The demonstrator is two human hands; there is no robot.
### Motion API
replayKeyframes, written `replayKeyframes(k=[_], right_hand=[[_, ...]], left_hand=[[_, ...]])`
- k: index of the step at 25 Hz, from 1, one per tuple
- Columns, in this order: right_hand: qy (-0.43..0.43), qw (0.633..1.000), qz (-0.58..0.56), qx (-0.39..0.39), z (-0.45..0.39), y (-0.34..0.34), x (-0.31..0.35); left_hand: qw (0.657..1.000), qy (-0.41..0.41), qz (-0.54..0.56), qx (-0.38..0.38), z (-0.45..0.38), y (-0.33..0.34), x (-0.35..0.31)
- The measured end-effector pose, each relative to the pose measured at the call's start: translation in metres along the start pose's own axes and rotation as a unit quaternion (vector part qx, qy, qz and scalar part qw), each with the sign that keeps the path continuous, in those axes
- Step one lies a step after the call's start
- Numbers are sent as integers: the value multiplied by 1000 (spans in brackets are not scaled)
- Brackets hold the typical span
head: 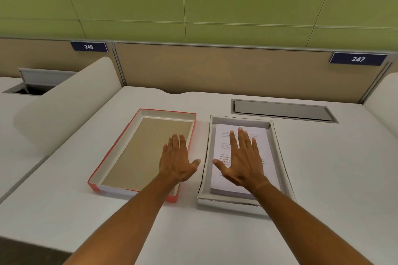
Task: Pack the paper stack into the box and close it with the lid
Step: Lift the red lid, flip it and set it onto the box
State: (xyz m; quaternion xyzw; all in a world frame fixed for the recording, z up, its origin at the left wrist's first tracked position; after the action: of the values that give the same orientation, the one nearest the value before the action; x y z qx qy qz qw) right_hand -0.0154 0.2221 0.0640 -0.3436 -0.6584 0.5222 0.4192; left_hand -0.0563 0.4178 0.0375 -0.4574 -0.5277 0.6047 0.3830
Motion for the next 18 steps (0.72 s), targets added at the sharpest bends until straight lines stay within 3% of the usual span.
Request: replayKeyframes(k=[12, 15, 18], right_hand=[[86, 996, -12, 5, -12, 15, 21], [89, 995, -39, -11, -19, 9, 23], [87, 992, -96, -13, -30, 4, 30]], left_hand=[[985, -36, 152, 74, -30, 15, 27], [976, -33, 214, 26, -36, -25, 27], [944, -48, 320, -59, -43, -84, 37]])
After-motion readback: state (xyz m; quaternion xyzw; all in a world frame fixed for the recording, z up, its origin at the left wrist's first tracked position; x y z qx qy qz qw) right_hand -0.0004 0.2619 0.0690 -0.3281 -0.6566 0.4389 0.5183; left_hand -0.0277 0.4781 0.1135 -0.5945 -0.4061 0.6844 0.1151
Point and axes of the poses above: each hand's wrist, its own z-axis away from the middle knuckle, its own y-axis out of the palm, x = y × z, the point moved 8 cm from there along -z, towards the middle knuckle, and after that the axes turned 3 degrees about -z, right-handed, at the moved point
